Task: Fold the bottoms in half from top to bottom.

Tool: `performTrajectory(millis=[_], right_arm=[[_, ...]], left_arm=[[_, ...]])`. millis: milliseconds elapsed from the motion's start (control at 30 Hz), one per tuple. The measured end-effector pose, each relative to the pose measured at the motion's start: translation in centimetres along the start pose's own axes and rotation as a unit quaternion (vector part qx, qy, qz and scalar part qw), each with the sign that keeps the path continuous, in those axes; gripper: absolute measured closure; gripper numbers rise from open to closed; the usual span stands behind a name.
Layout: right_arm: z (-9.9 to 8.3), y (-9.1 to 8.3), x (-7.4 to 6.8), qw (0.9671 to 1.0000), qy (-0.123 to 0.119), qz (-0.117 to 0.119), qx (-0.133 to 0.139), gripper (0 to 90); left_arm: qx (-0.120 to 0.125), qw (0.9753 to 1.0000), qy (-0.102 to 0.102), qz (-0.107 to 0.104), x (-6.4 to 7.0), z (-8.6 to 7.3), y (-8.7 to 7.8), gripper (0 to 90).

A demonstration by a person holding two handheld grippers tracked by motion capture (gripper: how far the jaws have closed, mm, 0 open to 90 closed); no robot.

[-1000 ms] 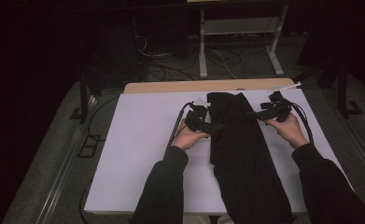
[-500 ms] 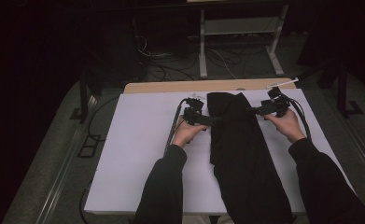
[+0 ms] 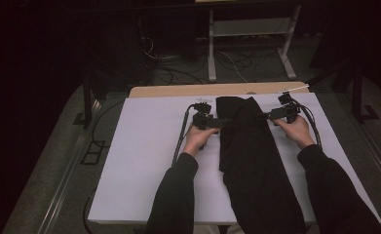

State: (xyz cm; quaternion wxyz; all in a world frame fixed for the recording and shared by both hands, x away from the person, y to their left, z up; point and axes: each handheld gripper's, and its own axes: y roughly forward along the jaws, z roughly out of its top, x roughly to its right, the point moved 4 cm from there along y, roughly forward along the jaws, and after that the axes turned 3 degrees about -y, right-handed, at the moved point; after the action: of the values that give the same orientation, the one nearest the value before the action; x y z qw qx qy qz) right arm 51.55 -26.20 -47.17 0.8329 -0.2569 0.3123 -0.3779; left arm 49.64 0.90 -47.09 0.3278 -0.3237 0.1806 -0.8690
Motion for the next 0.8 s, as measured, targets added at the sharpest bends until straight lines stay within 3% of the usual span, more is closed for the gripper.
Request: performTrajectory(millis=[167,267,367,533,800], right_arm=[[-0.1,0.3,0.2,0.9999,0.009,0.004,-0.002,8.4],[-0.2,0.6,0.2,0.9999,0.010,0.002,-0.005,13.2],[-0.3,0.9,0.3,0.9999,0.013,0.006,-0.009,14.7],[-0.4,1.2,0.3,0.9998,0.011,0.012,-0.010,24.3],[-0.4,1.4,0.4,0.9995,0.014,0.027,-0.002,30.9]], left_arm=[[0.008,0.9999,-0.014,-0.001,-0.3,-0.1,0.3,6.1],[0.007,0.9990,-0.041,-0.014,-0.3,-0.3,0.6,7.6],[0.000,0.9998,-0.020,-0.004,-0.1,-0.5,0.9,9.3],[0.001,0.9997,-0.023,-0.008,-0.1,-0.6,1.1,12.3],[0.006,0.9992,-0.037,-0.016,-0.1,-0.7,1.4,15.0]])
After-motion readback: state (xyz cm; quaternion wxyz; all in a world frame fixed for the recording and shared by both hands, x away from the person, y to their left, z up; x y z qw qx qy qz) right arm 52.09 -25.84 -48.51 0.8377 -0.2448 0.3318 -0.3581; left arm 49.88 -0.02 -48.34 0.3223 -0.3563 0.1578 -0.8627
